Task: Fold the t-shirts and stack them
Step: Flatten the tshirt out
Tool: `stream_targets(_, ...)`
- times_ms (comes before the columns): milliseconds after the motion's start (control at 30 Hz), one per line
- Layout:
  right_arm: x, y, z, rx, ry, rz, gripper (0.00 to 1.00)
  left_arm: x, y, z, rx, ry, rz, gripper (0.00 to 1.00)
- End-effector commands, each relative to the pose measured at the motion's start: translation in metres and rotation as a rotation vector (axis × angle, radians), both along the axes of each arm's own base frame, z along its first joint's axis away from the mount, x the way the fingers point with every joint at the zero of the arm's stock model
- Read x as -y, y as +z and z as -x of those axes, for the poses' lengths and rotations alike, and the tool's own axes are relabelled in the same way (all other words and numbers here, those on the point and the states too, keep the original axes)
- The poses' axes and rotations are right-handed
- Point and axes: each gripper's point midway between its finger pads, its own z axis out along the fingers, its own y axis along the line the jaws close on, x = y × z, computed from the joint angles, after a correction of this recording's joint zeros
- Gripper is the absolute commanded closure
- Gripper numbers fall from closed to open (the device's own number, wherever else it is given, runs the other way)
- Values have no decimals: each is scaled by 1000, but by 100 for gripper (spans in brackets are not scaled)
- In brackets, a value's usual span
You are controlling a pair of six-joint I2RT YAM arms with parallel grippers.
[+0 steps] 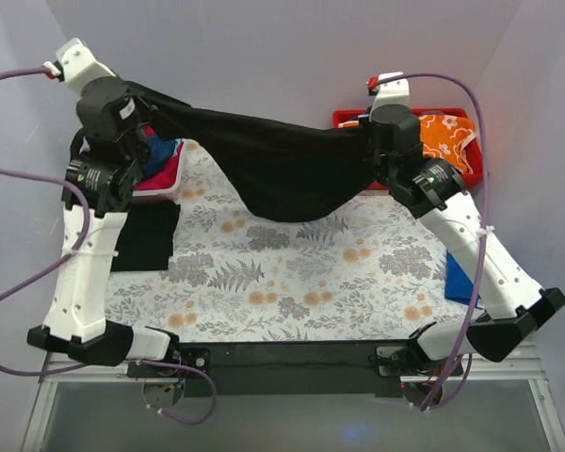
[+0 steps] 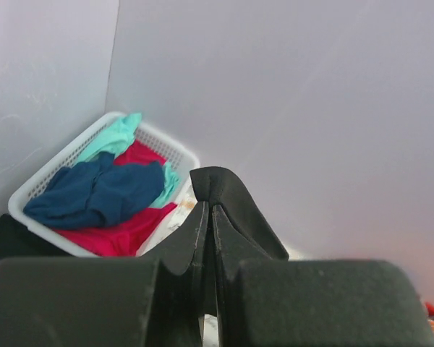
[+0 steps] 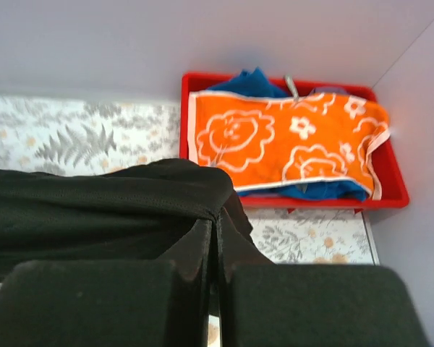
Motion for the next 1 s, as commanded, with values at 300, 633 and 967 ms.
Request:
stream_targets(300, 42, 161, 81, 413, 100, -273, 99, -6, 81, 100, 322, -159, 43, 100)
stream_targets(633, -13, 55, -28, 216, 55, -89, 99, 59, -103, -49, -183, -238, 74, 100)
stream_targets(967, -93, -93, -202, -131, 273, -142, 43, 64, -273, -56, -542, -195, 74, 100)
